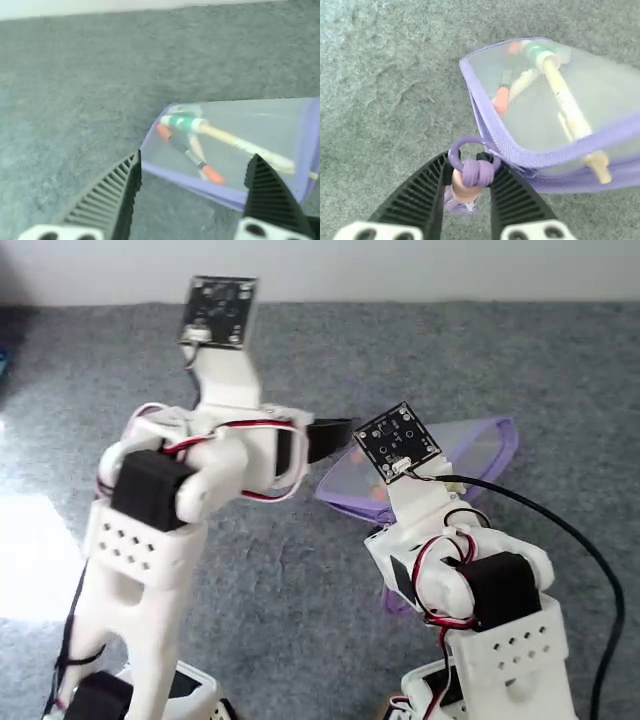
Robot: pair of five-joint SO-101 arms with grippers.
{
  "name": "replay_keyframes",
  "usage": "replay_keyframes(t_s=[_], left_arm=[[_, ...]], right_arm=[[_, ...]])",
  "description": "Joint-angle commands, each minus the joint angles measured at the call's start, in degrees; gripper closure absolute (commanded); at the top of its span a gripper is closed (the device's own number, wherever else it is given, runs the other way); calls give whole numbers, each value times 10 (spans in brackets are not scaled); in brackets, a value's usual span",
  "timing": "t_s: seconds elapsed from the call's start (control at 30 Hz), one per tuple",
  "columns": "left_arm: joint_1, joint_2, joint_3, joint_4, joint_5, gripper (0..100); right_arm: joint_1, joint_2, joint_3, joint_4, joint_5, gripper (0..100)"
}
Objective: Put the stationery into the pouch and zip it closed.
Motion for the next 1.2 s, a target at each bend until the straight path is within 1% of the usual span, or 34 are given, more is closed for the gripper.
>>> replay_keyframes(t_s=[0.0,0.1,0.17,0.3,0.53,0.7,0.93,1.0,1.17], left_arm=[[-36,-27,-28,63,-2,676],[-55,-27,-27,119,-4,676],[-62,-39,-14,118,-2,676],[-57,-120,28,117,-3,676],[-51,-309,196,116,-4,677],[-52,-406,271,105,-4,677],[-52,-458,328,103,-2,678],[-50,-465,342,102,-2,678],[-47,-482,379,67,-3,678]], right_arm=[[7,-7,-20,-13,3,989],[7,-5,-66,-13,29,989],[5,-5,-93,-14,45,989],[7,-5,-114,-13,68,989],[3,-6,-116,-13,62,989],[-1,-6,-116,-23,62,989],[-66,-5,-113,-43,62,990],[-73,-5,-113,-43,62,990],[-72,-5,-103,-37,62,990]])
